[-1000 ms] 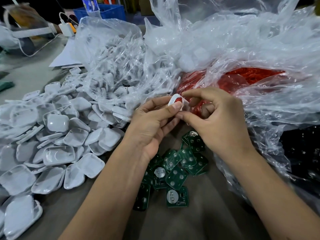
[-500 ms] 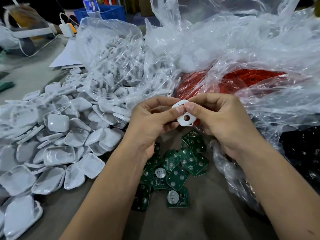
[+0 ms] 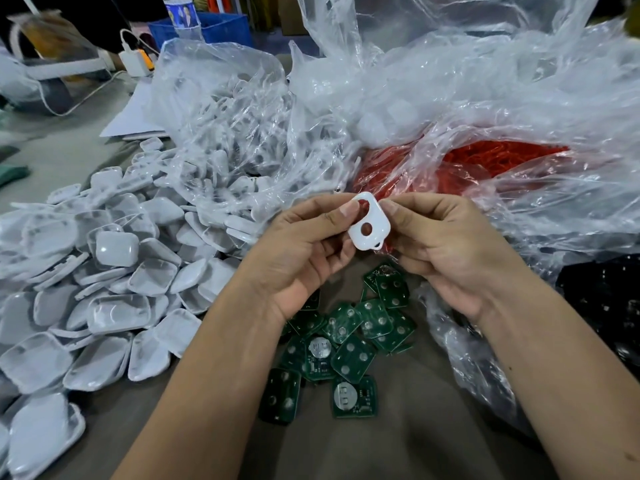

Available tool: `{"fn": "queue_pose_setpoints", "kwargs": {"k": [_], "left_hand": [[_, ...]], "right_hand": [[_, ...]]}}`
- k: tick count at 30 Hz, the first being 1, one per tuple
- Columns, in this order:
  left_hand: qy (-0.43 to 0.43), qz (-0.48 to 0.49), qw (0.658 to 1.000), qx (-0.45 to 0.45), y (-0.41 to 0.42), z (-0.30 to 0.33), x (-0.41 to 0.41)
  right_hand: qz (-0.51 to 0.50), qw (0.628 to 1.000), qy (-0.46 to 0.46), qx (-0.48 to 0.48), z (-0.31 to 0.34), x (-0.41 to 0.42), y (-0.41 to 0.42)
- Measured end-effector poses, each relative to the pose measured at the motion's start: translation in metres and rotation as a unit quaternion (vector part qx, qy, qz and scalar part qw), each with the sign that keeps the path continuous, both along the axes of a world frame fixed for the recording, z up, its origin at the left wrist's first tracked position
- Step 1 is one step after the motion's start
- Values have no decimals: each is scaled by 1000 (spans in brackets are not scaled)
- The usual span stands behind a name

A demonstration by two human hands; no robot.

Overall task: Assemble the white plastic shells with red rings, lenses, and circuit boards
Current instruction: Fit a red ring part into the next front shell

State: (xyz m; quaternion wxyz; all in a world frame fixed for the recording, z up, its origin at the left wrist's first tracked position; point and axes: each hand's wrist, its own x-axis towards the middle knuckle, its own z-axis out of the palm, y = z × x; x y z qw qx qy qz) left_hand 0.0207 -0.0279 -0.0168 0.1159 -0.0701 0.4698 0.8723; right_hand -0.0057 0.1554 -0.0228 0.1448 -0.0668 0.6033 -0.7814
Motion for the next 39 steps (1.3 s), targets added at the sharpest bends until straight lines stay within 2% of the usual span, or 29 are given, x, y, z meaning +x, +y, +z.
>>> {"fn": "queue_pose_setpoints", "kwargs": {"k": [3,6,8,11,13,17,23,39], "left_hand": [[4,24,999,-25,0,-1,-1],[9,82,990,-110,2,-2,-1],[4,126,978,-168,4,-4,-2],[0,162,957,-242,8,-10,-2],[6,165,949,-270,11,-12,-1],[2,143,960,-241,16,-12,-1],[-6,139,968,-210,18,-11,0],[3,121,964,-236,18,-16,0]], "right_hand": [[-46,997,47,32,-3,-1,-2],[-179,958,140,175,-9,-4,-1],[-217,942,169,192,-10,-5,2],[-198,949,174,176,-8,-4,2],[-164,944,198,207,-6,-1,-1],[-170,865,302,364,-2,5,-8],[-181,826,338,413,-4,9,-13],[-163,831,322,423,-10,8,-16]]}}
